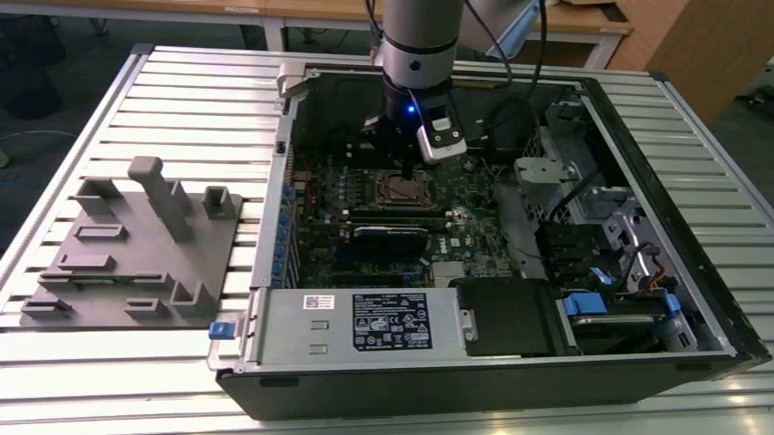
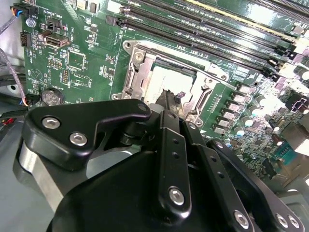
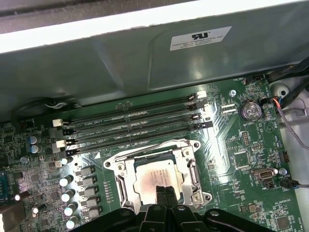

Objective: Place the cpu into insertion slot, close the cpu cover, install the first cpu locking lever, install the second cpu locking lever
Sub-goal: 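Install the second cpu locking lever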

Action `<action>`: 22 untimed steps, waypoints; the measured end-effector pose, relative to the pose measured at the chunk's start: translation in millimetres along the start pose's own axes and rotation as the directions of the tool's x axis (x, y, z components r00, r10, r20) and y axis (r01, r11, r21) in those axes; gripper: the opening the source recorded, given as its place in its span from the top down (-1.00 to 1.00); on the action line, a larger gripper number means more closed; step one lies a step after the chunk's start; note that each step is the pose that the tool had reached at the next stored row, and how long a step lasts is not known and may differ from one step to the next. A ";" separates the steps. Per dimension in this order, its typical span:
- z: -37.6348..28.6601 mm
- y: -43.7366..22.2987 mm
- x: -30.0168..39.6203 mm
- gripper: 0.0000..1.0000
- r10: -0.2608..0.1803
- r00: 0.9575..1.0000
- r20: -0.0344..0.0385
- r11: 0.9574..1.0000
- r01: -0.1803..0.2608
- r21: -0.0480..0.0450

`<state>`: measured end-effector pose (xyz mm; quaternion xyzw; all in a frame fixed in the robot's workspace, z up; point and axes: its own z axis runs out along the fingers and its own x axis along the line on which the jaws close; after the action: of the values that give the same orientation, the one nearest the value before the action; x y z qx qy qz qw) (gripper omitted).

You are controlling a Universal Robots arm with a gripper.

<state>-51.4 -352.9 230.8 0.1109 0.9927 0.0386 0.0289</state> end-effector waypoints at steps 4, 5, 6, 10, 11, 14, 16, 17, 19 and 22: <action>0.0 0.0 0.0 0.80 0.000 1.000 0.000 1.000 0.000 0.000; 0.0 0.0 0.0 0.80 0.000 1.000 0.000 1.000 0.000 0.000; 0.0 0.0 0.0 0.80 0.000 1.000 0.000 1.000 0.000 0.000; 0.0 0.0 0.0 0.80 0.000 1.000 0.000 1.000 0.000 0.000; 0.0 0.0 0.0 0.80 0.000 1.000 -0.001 1.000 0.000 0.000; 0.2 0.0 0.0 0.80 0.001 1.000 -0.014 1.000 -0.001 0.003; 0.2 0.0 0.0 0.80 0.001 1.000 -0.014 1.000 -0.001 0.003; 0.2 0.0 0.0 0.80 0.001 1.000 -0.014 1.000 -0.001 0.003; 0.2 0.0 0.0 0.80 0.001 1.000 -0.015 1.000 -0.001 0.004; 0.2 0.0 0.0 0.80 0.001 1.000 -0.015 1.000 -0.001 0.004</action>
<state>-51.3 -352.9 230.6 0.1111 0.9929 0.0377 0.0213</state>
